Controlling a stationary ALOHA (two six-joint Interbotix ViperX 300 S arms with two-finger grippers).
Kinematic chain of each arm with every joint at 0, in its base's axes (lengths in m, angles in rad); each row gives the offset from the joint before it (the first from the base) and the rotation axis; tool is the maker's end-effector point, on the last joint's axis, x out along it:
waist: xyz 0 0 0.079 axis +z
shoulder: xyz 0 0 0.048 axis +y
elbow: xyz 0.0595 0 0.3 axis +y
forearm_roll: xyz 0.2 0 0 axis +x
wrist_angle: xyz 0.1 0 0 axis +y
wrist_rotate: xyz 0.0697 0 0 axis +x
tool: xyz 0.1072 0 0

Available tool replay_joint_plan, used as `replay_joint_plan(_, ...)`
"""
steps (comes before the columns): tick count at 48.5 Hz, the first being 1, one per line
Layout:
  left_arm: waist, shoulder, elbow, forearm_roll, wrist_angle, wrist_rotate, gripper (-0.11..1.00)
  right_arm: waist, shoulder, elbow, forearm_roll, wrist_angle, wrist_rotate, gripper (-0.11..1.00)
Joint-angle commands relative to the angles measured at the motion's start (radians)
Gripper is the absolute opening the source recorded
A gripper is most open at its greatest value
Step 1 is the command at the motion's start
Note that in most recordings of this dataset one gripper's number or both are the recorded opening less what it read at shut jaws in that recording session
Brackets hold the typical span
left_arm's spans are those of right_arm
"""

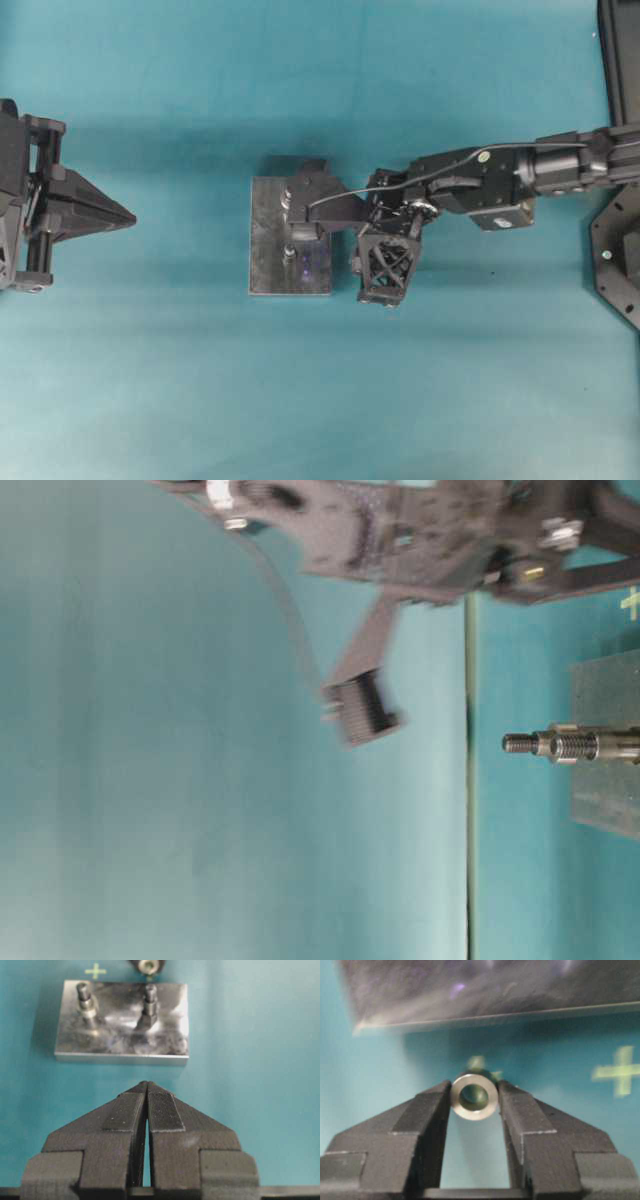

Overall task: Insert the washer onto the shaft.
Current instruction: 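Carry the second washer with the right gripper above the lower shaft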

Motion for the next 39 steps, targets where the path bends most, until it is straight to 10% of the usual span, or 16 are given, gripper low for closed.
replay_joint_plan(1,-0.002,0.0,-0.014,0.002,-0.009,-0.002,0.0,-0.006,-0.061,-0.071,0.003,0.051,0.009,0.34)
replay_joint_plan(39,0.0,-0.002,-0.011,0.002,-0.011,-0.002,0.0,0.009,0.074,-0.407,-0.063,0.212,-0.008,0.34)
